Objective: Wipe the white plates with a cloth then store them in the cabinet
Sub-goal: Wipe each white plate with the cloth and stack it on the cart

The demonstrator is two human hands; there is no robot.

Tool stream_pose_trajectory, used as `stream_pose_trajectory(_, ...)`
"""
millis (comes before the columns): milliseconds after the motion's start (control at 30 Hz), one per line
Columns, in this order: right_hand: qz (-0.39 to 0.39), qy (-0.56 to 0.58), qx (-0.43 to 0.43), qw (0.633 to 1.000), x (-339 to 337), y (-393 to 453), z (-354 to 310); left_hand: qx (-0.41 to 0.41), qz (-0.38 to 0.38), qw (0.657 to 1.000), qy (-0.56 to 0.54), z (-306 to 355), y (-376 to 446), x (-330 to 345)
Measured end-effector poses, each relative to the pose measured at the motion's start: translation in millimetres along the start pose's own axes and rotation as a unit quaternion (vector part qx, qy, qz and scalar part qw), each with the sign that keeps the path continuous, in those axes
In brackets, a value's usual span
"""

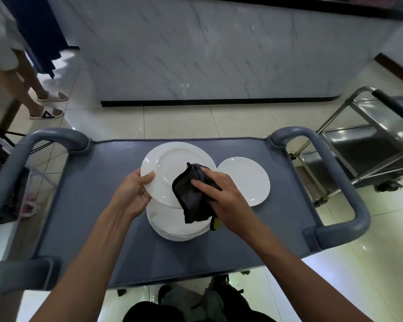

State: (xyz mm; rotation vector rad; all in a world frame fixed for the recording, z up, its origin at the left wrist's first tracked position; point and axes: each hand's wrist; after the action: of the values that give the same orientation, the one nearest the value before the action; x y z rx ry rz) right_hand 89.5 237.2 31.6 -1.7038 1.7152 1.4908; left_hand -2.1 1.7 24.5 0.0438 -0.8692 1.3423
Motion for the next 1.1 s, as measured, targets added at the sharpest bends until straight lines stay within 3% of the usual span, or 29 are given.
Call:
stream_pose_trajectory(167, -0.019, 0.015, 0.068, 0.997, 8, 1, -7, 0.04, -0.004, 0.999, 0.033, -11, -8, 9)
stream_pose_trajectory(667, 0.074, 0.019, 0.217, 0.973, 18, 57, -4, 0.071, -0.064, 0.991, 0.089, -37, -17, 15)
stream_pose_trajectory(900, 0.0, -0.022, 0.164, 0.986, 32, 53, -20, 0.087, -0.06, 0.992, 0.068, -32, -19, 10)
stream_pose_trajectory(1100, 0.003, -0.066, 0.136, 0.988, 36, 47, -17, 0.086, -0.066, 0.992, 0.067, -28, -22, 3)
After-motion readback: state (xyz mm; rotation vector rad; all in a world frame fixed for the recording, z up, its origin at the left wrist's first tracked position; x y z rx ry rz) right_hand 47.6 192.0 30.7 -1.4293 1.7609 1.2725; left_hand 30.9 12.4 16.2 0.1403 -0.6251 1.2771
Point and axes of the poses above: each hand's wrist, its own y-axis towards the middle knuckle, its own x-axis out of the palm, z = x × y, and after that the axes turned 2 degrees about x, right-handed
